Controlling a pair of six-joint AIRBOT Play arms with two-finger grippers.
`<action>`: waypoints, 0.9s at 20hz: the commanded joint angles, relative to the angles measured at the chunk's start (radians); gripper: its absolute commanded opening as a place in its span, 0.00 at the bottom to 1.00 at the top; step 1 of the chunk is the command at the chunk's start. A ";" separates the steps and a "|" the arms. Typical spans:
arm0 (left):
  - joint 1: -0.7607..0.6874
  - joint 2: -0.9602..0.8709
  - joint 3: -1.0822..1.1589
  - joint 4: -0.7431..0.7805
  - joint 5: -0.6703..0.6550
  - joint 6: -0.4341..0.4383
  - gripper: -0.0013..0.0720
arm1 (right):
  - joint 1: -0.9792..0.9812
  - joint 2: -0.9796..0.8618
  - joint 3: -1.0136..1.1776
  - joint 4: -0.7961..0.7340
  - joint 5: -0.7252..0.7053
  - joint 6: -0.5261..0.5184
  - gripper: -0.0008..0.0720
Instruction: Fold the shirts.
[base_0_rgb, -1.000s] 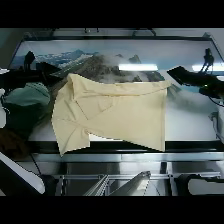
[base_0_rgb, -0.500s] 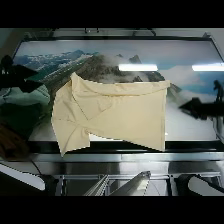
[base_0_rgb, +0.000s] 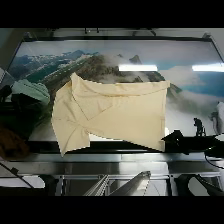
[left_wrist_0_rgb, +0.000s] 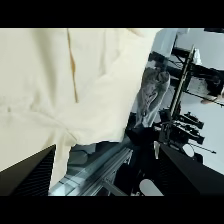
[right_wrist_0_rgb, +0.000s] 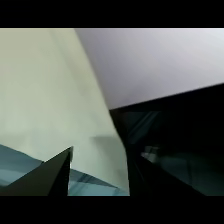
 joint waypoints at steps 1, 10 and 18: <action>0.005 0.032 -0.077 0.095 0.032 0.005 0.98 | 0.096 -0.068 -0.036 0.037 -0.078 -0.039 0.61; -0.051 0.031 -0.079 0.370 0.242 -0.069 0.98 | 0.156 -0.131 -0.023 0.343 -0.103 -0.267 0.04; -0.252 -0.067 -0.078 0.369 0.372 -0.072 0.70 | 0.158 -0.131 -0.022 0.362 -0.098 -0.267 0.04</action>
